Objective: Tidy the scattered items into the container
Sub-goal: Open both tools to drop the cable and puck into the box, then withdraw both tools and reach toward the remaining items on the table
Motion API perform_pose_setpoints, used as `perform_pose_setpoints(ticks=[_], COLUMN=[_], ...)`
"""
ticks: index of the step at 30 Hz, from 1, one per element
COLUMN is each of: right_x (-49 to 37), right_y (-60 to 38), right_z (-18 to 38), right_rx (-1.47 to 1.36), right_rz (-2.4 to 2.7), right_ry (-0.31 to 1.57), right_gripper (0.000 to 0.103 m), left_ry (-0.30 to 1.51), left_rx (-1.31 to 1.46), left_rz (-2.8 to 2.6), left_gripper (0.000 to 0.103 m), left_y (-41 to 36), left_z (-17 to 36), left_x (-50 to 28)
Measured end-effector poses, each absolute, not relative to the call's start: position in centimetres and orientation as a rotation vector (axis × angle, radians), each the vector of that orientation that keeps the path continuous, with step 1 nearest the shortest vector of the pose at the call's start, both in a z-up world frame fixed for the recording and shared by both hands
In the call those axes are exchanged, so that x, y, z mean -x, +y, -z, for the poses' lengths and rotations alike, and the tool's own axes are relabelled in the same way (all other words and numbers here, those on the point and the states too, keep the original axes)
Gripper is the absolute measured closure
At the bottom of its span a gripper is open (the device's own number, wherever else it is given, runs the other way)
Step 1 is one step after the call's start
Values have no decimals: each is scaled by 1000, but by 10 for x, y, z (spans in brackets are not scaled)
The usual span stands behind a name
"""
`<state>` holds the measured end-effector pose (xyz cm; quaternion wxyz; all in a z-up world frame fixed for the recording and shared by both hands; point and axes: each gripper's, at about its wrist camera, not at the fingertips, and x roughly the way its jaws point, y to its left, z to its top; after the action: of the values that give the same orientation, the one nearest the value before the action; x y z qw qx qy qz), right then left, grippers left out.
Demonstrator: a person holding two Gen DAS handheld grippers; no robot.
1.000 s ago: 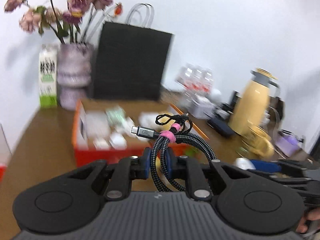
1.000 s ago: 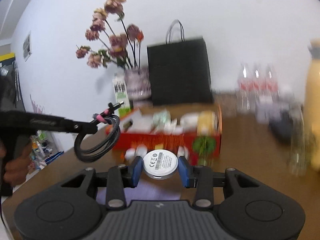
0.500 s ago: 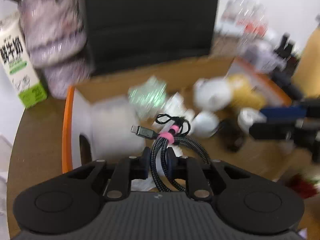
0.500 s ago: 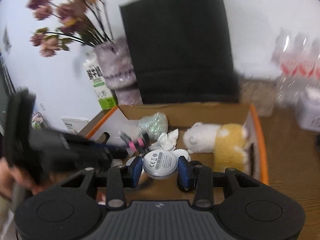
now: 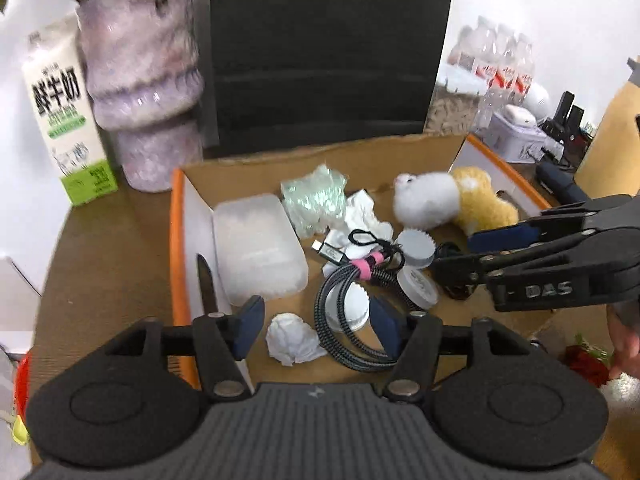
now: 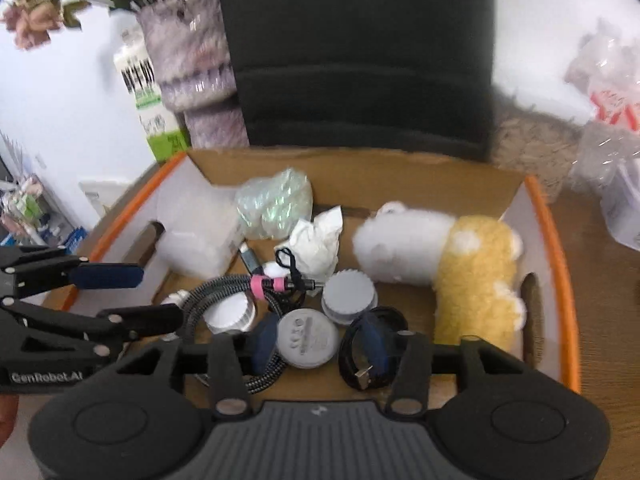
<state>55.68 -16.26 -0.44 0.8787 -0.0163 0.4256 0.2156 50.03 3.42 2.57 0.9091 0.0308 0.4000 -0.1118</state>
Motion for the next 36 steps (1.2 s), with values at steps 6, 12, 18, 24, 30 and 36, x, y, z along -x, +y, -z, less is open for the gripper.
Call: perform_pose_setpoints(ticks=[6,12,18,24,30,36], right_x=[-517,-471,-418,-360,-278,-218], right_y=[-184,-210,-233,-253,-259,-260], right_z=[-42,-78,-87,-83,-54,-13], right_rx=[60,84,108,57,57,-39], right_rz=[-432,-418,-422,-439,-463,-407], right_ry=[804,754,740,706,661,661], right_gripper=[37,26,23,17,13,12], left_ry=[770,739,734,633,534,588], left_rx=[-47,-9,-10,45,68,142], left_rz=[198,179,165,113,93,106], left_gripper=[29,20,19,6,0,0], left_y=[32,38,40,46,42,30], left_z=[-61,-94,-103,-99,-72,-34], left_x=[-471,-425,-374,-294,-202,-144])
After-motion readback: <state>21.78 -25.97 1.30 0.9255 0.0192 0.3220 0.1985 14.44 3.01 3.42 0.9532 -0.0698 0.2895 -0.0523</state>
